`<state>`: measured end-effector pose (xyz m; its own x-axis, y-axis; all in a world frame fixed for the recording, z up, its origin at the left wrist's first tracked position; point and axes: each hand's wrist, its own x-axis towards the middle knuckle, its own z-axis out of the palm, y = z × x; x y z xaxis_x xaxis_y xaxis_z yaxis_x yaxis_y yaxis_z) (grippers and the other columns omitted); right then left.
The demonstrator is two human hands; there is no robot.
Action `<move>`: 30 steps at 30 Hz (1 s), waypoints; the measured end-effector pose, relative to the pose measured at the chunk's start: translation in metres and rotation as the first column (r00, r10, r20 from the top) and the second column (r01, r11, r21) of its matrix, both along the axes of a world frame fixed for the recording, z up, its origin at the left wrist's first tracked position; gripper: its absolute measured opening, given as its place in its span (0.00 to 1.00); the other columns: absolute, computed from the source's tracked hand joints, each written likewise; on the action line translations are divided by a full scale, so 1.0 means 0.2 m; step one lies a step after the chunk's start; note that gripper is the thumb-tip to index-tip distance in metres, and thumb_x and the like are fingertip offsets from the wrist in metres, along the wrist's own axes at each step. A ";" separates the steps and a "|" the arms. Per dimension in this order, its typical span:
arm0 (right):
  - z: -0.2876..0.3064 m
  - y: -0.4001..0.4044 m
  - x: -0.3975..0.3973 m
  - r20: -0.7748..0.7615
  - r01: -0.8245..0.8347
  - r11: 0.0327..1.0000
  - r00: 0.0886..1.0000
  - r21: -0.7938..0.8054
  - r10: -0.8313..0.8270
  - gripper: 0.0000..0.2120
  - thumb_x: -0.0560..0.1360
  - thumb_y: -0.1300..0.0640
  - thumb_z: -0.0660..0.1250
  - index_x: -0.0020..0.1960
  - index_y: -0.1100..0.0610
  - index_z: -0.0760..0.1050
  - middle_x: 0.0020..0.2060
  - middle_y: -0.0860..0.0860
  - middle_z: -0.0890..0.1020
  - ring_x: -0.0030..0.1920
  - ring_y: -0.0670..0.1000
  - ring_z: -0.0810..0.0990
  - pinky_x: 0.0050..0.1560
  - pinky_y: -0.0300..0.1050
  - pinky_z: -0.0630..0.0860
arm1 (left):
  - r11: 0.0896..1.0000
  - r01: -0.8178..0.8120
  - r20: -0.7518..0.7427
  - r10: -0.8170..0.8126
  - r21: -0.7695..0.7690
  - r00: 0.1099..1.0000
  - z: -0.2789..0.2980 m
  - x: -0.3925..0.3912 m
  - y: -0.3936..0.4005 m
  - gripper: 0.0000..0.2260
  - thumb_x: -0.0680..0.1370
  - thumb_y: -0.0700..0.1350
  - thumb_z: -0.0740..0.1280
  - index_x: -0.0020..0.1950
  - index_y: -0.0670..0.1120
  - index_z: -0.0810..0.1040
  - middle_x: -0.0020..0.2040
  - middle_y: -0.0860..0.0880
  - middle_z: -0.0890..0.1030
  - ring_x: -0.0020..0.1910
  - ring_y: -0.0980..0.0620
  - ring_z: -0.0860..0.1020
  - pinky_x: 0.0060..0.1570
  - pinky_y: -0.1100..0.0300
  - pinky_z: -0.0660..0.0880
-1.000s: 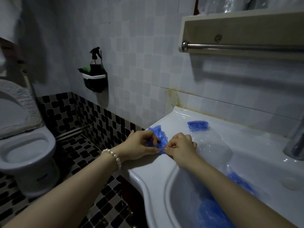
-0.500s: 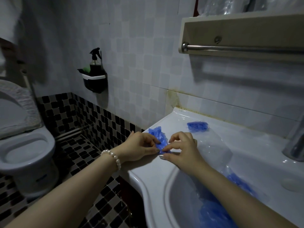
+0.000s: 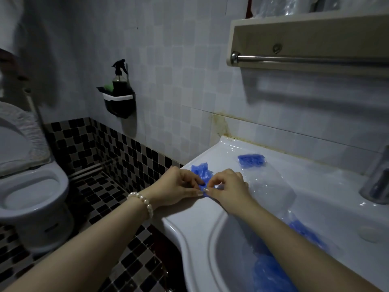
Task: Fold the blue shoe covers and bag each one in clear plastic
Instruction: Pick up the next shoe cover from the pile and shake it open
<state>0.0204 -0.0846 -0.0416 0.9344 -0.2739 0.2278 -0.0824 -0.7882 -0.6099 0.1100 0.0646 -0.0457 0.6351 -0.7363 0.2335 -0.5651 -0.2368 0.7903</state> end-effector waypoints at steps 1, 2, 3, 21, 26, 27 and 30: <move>-0.02 -0.02 -0.02 0.105 -0.054 0.997 0.993 0.063 0.047 0.10 0.67 0.54 0.76 0.35 0.43 0.76 0.44 0.44 0.74 0.53 0.48 0.70 0.54 0.43 0.70 | 1.000 -0.001 -0.004 0.001 0.001 1.000 0.00 0.00 0.00 0.09 0.70 0.38 0.74 0.32 0.48 0.80 0.49 0.49 0.83 0.50 0.53 0.81 0.56 0.59 0.76; -0.04 -0.04 -0.04 0.176 -0.085 0.994 0.982 0.075 0.071 0.09 0.64 0.54 0.78 0.36 0.43 0.78 0.43 0.43 0.73 0.51 0.45 0.70 0.53 0.42 0.71 | 1.000 -0.006 -0.010 0.006 0.006 1.000 0.00 0.00 0.00 0.11 0.71 0.37 0.74 0.32 0.49 0.79 0.50 0.49 0.83 0.50 0.52 0.81 0.57 0.58 0.76; -0.06 -0.06 -0.05 0.204 -0.088 0.995 0.976 0.052 0.075 0.08 0.63 0.52 0.79 0.37 0.45 0.81 0.42 0.41 0.72 0.49 0.42 0.69 0.53 0.42 0.70 | 1.000 -0.008 -0.017 0.008 0.008 1.000 0.00 0.00 0.00 0.12 0.71 0.37 0.74 0.31 0.50 0.79 0.50 0.49 0.83 0.50 0.53 0.81 0.57 0.57 0.75; -0.02 -0.01 0.02 0.026 0.016 1.000 1.000 -0.025 -0.016 0.11 0.73 0.52 0.69 0.33 0.44 0.72 0.47 0.46 0.73 0.57 0.51 0.70 0.57 0.46 0.66 | 0.989 -0.105 0.284 0.070 0.108 0.956 0.01 0.00 -0.01 0.04 0.70 0.45 0.75 0.40 0.46 0.82 0.53 0.54 0.74 0.52 0.57 0.75 0.52 0.73 0.69; -0.04 -0.06 -0.03 0.162 -0.041 0.999 0.986 -0.022 0.044 0.06 0.66 0.50 0.77 0.41 0.49 0.82 0.43 0.41 0.70 0.51 0.46 0.68 0.58 0.48 0.68 | 0.983 -0.126 0.262 0.088 0.132 0.961 0.02 -0.01 0.00 0.03 0.73 0.45 0.72 0.43 0.46 0.82 0.55 0.55 0.73 0.55 0.58 0.75 0.56 0.68 0.71; -0.03 -0.05 -0.02 0.126 -0.028 0.997 0.991 -0.068 0.036 0.05 0.69 0.50 0.74 0.43 0.50 0.82 0.45 0.42 0.70 0.53 0.45 0.66 0.58 0.44 0.64 | 0.984 -0.128 0.267 0.092 0.123 0.959 0.02 -0.02 -0.01 0.02 0.73 0.44 0.72 0.42 0.48 0.81 0.55 0.55 0.73 0.55 0.58 0.75 0.55 0.69 0.71; 0.02 -0.03 0.01 -0.025 -0.023 0.983 1.000 -0.185 0.019 0.04 0.77 0.51 0.65 0.44 0.49 0.76 0.53 0.46 0.71 0.59 0.49 0.64 0.56 0.41 0.58 | 0.996 -0.091 0.171 0.088 0.009 0.981 0.02 -0.03 -0.01 0.07 0.71 0.40 0.74 0.44 0.47 0.77 0.54 0.53 0.74 0.50 0.57 0.77 0.50 0.73 0.73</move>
